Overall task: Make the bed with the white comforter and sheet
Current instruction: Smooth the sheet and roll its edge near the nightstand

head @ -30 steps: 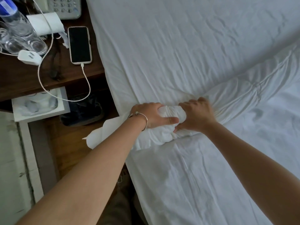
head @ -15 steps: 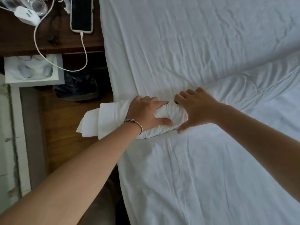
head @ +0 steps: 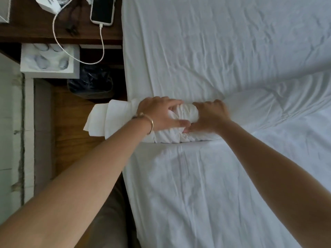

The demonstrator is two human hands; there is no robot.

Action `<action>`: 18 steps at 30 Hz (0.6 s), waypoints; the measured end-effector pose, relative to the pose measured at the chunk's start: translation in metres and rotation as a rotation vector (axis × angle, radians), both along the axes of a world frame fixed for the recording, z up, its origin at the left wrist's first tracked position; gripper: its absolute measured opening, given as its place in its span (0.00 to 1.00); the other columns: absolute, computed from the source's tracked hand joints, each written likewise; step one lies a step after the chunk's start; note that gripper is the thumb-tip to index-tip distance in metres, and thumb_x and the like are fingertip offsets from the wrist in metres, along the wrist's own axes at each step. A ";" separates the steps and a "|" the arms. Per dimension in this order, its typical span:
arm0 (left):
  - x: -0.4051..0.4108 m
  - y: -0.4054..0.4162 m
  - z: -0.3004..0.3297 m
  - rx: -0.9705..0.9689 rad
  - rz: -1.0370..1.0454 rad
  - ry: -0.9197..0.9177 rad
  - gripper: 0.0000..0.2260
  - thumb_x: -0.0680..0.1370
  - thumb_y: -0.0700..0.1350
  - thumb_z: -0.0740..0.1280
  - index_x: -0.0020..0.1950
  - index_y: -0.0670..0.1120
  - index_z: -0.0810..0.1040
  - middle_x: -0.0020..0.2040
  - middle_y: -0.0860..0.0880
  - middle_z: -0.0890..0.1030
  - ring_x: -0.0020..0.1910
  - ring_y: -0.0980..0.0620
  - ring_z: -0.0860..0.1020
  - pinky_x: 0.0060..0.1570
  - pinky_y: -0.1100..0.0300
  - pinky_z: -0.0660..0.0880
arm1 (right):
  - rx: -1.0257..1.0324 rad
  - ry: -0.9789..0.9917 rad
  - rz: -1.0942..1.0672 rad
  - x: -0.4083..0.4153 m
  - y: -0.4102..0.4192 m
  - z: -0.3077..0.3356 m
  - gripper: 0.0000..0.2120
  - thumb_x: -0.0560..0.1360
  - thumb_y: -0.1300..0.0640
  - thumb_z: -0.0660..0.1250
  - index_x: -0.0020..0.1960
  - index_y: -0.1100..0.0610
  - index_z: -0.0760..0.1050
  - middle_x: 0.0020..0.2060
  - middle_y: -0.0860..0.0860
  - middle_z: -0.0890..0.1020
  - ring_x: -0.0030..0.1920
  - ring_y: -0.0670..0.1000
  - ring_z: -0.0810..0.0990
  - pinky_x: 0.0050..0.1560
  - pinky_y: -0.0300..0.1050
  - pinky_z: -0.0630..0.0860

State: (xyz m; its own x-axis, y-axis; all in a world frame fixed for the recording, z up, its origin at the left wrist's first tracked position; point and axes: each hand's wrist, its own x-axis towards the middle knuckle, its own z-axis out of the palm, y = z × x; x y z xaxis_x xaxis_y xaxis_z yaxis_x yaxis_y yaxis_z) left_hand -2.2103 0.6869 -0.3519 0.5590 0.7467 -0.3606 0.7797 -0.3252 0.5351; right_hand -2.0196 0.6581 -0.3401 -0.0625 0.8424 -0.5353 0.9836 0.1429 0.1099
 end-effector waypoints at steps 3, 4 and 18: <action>0.010 0.026 0.016 -0.110 0.033 0.067 0.42 0.60 0.80 0.60 0.69 0.61 0.69 0.56 0.63 0.76 0.58 0.57 0.74 0.60 0.56 0.68 | 0.153 0.080 -0.044 0.004 -0.026 -0.002 0.39 0.55 0.20 0.63 0.53 0.48 0.73 0.46 0.46 0.83 0.51 0.51 0.81 0.58 0.50 0.67; 0.013 0.030 0.017 -0.129 -0.013 0.116 0.44 0.59 0.80 0.61 0.71 0.59 0.67 0.62 0.60 0.75 0.62 0.55 0.73 0.63 0.54 0.66 | 0.197 0.106 -0.057 0.007 -0.034 -0.004 0.36 0.53 0.19 0.62 0.47 0.47 0.71 0.42 0.46 0.82 0.48 0.51 0.81 0.57 0.50 0.67; 0.011 -0.075 -0.025 0.118 -0.047 0.049 0.47 0.56 0.76 0.68 0.69 0.51 0.71 0.58 0.54 0.78 0.57 0.52 0.76 0.58 0.56 0.70 | 0.515 0.143 0.106 0.011 -0.108 -0.014 0.35 0.50 0.28 0.74 0.44 0.54 0.73 0.36 0.49 0.76 0.38 0.55 0.74 0.45 0.49 0.66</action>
